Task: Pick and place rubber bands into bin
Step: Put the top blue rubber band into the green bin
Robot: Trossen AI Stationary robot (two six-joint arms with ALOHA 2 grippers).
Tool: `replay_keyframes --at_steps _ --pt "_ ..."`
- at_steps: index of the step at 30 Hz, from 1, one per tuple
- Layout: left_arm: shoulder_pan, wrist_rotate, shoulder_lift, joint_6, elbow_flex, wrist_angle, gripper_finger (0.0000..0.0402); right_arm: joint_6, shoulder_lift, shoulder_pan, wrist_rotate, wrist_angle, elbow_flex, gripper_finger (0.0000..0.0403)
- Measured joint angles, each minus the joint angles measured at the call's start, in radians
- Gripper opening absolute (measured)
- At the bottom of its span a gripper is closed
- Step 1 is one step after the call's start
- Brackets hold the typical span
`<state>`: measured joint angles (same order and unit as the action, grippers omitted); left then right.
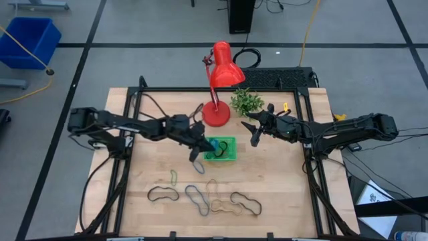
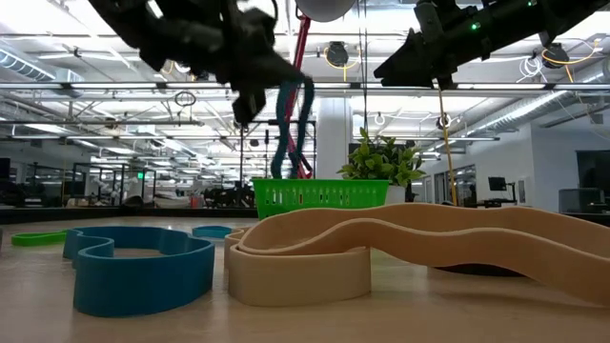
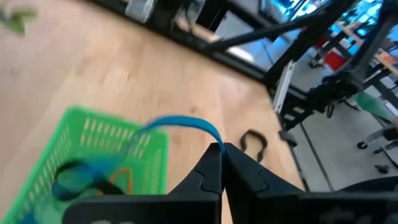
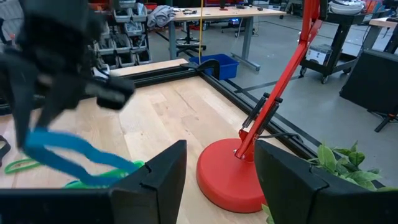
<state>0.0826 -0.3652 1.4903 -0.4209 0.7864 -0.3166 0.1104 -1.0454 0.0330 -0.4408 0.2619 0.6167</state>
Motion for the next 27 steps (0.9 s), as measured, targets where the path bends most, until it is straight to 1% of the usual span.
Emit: replay_keyframes --at_steps 4,10,13,17,19,27 --pt "0.000 0.000 0.073 -0.014 0.000 -0.029 0.0020 0.000 0.000 0.000 0.000 0.000 0.000 0.0180" --pt "0.005 0.000 0.151 -0.038 0.000 -0.041 0.0006 0.000 0.000 0.000 0.000 0.000 0.000 0.0180" --pt "0.009 0.025 0.177 -0.060 0.000 -0.038 0.0016 0.000 0.000 0.000 0.000 0.000 0.000 0.0180" --pt "0.008 0.111 0.194 -0.065 0.000 -0.026 0.0042 0.000 0.000 0.000 0.000 0.000 0.000 0.0180" --pt "0.009 0.134 0.193 -0.064 0.000 -0.020 0.0049 0.001 0.000 0.000 0.000 -0.001 0.000 0.0180" --pt "0.008 0.138 0.193 -0.080 0.000 -0.052 0.0055 0.001 0.000 0.000 0.000 -0.004 0.000 0.0180"
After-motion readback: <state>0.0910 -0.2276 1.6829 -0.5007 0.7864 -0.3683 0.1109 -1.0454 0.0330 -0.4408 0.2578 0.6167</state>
